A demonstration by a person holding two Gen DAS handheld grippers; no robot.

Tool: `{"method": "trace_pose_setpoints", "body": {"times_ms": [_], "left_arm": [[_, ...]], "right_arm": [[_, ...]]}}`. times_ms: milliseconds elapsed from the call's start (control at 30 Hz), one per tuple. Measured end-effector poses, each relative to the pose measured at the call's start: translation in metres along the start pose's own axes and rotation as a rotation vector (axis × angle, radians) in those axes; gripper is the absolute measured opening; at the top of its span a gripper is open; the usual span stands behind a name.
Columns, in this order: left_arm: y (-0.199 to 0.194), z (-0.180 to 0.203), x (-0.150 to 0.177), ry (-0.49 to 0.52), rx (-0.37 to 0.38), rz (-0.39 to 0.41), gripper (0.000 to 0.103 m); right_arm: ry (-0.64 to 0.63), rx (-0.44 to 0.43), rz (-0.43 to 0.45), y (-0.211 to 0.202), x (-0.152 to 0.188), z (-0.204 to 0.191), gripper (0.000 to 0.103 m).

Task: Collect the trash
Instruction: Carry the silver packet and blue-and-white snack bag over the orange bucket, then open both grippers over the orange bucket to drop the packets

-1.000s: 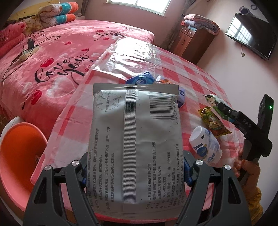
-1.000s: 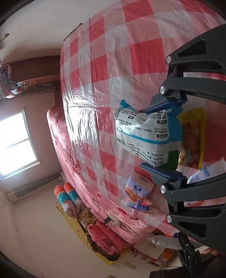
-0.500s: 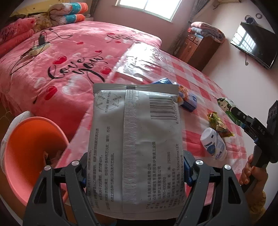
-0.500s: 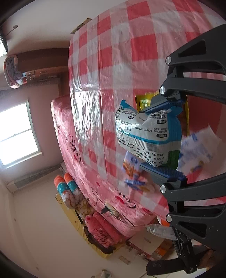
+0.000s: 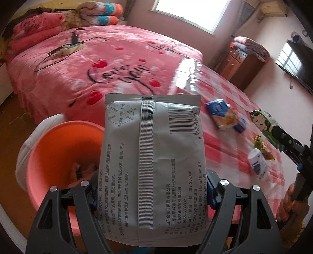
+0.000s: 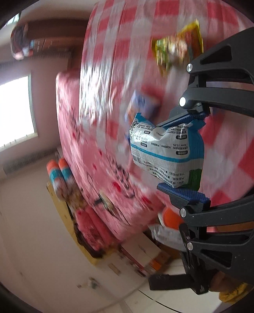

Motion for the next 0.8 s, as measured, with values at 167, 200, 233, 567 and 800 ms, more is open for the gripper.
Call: {"method": "trace_pose_setpoints", "body": {"times_ms": [167,200,233,567,800], "left_arm": [[-0.007,-0.035,0.004,-0.070,-0.040,0.012,0.077],[-0.009,-0.041,0.005,-0.081,-0.046,0.015,0.077],[-0.010,-0.048,0.005,-0.093,-0.057,0.019,0.077],[-0.008,-0.094,0.014,-0.181,-0.101,0.017,0.077],[-0.002,-0.117,0.020,-0.230,-0.117,0.006,0.077]], "right_arm": [[-0.101,-0.064,-0.047,0.021,-0.003,-0.049,0.056],[-0.123,-0.081,-0.058,0.026,-0.003,-0.060,0.056],[-0.138,-0.093,-0.065,0.030,-0.003,-0.068,0.056],[-0.288,-0.178,-0.168,0.078,-0.002,-0.144,0.056],[-0.351,-0.204,-0.220,0.106,0.003,-0.174,0.056]]}}
Point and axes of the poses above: each gripper's, at about its wrist camera, not at the fingertips, and y roughly the way its jaws point, z to its right, x to its underside, the point moved 1 cm from there along y, roughly the way its jaws point, and after that the axes turned 9 degrees about -z, right-handed, at the moved point
